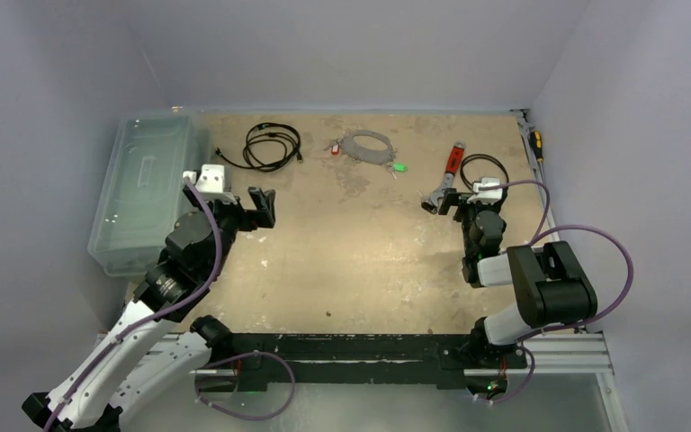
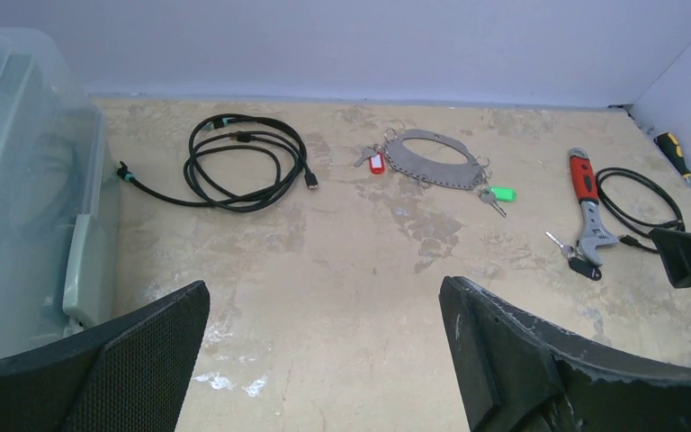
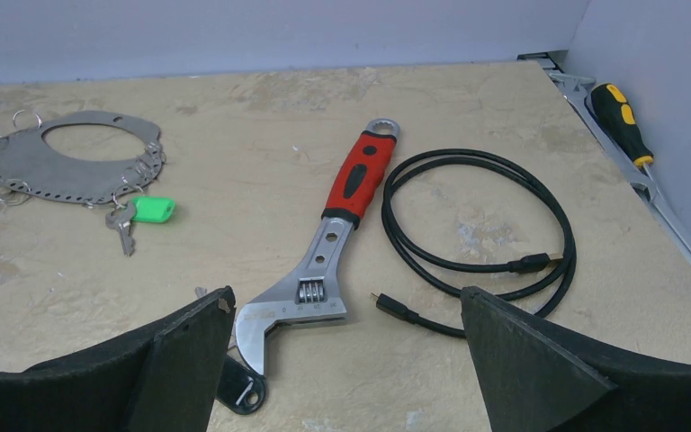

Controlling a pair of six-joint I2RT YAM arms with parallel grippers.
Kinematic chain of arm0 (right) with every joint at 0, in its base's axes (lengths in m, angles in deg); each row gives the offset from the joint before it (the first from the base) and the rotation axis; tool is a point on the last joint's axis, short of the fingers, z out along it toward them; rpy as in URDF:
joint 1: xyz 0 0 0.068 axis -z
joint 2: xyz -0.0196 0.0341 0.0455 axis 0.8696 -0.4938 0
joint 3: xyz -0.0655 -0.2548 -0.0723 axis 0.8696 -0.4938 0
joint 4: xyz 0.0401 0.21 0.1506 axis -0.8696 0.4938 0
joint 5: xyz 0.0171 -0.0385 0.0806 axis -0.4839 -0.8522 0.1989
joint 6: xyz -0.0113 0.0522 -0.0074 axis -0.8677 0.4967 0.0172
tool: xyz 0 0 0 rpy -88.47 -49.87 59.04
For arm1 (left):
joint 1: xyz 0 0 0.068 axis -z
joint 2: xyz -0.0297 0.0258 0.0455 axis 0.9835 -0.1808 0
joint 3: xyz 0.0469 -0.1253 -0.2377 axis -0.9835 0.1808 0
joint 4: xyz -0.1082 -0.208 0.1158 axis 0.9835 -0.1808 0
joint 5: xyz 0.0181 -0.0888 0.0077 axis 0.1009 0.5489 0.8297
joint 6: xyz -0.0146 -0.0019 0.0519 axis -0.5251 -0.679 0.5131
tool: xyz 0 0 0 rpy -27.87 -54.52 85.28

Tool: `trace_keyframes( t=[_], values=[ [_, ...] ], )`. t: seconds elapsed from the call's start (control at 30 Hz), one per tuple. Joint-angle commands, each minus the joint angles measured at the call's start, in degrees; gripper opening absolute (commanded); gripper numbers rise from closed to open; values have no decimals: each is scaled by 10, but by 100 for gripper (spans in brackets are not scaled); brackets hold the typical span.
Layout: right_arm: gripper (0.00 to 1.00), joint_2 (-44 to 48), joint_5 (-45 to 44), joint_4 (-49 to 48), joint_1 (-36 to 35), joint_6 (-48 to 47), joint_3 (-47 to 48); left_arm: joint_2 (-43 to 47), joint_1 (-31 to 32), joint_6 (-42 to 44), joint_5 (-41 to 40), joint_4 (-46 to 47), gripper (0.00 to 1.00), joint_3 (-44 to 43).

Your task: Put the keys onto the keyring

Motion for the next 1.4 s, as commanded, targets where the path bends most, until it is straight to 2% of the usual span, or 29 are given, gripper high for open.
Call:
trace_keyframes(
  t=[0.0,0.2,0.3,0.5,0.63,0.7,0.8,0.87,0.97,1.07,1.13,1.2,1.37],
  values=[
    [99,1,1,-31,1,0,10,-21,-5,-8,-4,4,99,-18],
    [99,2,1,-32,1,0,10,-23,-5,-4,15,10,99,-11],
    [99,1,-38,-30,1,15,12,-22,-5,9,25,13,99,-6],
    [99,1,-45,-31,1,15,11,-29,-6,13,40,8,99,-10],
    [99,19,-115,-47,-14,0,-2,-29,-5,15,52,11,99,-8],
    [99,59,-118,14,-21,-9,16,-36,-5,13,57,13,99,-7],
    [99,143,-89,200,-33,3,81,-49,-5,8,79,9,99,-14],
    [99,201,-13,274,-33,75,129,-52,-5,4,94,4,99,-19],
    [99,238,89,279,-31,265,140,-46,-6,5,103,7,99,-20],
    [99,224,131,287,-30,291,146,-42,-5,9,82,6,99,-16],
    [99,195,136,357,-28,318,191,-40,-5,11,73,5,99,-14],
    [99,168,134,461,-29,288,258,-39,-6,12,66,5,99,-12],
    [99,123,158,514,-40,287,329,-38,-5,13,71,5,99,-13]
  ],
)
